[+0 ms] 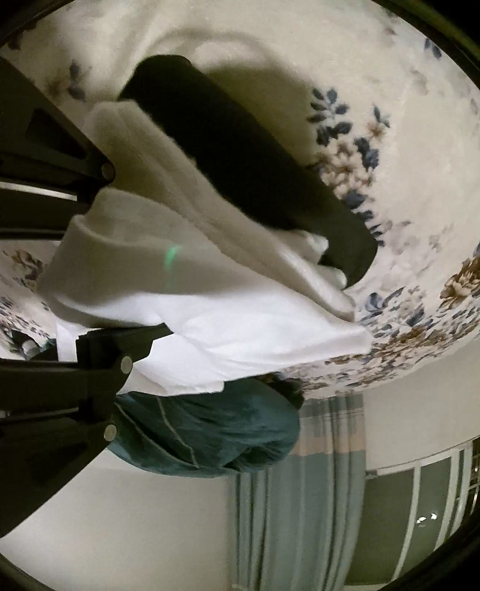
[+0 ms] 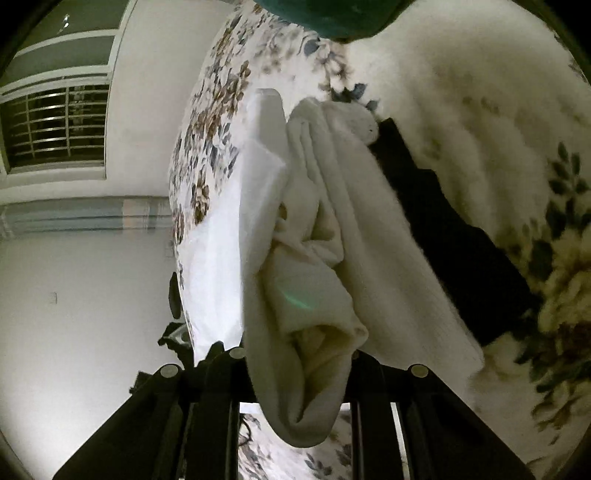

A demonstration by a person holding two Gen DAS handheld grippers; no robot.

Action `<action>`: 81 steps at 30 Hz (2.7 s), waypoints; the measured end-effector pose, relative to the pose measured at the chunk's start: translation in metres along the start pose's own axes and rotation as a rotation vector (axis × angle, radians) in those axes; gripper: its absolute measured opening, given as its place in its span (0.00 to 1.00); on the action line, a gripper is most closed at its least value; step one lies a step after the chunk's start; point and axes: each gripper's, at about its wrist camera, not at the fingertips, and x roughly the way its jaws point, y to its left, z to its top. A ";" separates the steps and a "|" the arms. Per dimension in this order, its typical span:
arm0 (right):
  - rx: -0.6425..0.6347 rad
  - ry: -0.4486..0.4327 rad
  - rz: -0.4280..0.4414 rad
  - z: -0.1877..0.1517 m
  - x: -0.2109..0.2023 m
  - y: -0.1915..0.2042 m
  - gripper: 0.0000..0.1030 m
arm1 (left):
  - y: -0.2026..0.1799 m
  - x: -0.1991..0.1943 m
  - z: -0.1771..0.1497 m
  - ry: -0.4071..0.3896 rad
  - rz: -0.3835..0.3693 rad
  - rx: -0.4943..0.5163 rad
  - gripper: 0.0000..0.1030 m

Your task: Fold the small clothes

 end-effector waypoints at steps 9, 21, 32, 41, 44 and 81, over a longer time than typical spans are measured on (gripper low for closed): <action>-0.299 -0.071 -0.410 -0.023 -0.030 0.024 0.58 | -0.061 -0.021 -0.025 -0.059 0.438 0.339 0.92; -0.559 -0.257 -0.824 -0.071 -0.085 0.091 0.99 | -0.123 -0.036 -0.068 -0.127 0.847 0.748 0.95; -0.638 -0.368 -0.793 -0.179 -0.226 0.176 0.99 | -0.214 -0.146 -0.160 -0.232 0.782 0.817 0.95; -0.707 -0.542 -0.727 -0.300 -0.387 0.244 0.99 | -0.289 -0.263 -0.255 -0.346 0.710 0.866 0.95; -0.734 -0.593 -0.701 -0.334 -0.430 0.260 0.99 | -0.304 -0.293 -0.281 -0.376 0.688 0.877 0.95; -0.888 -0.670 -0.573 -0.458 -0.558 0.297 1.00 | -0.327 -0.393 -0.390 -0.528 0.667 0.876 1.00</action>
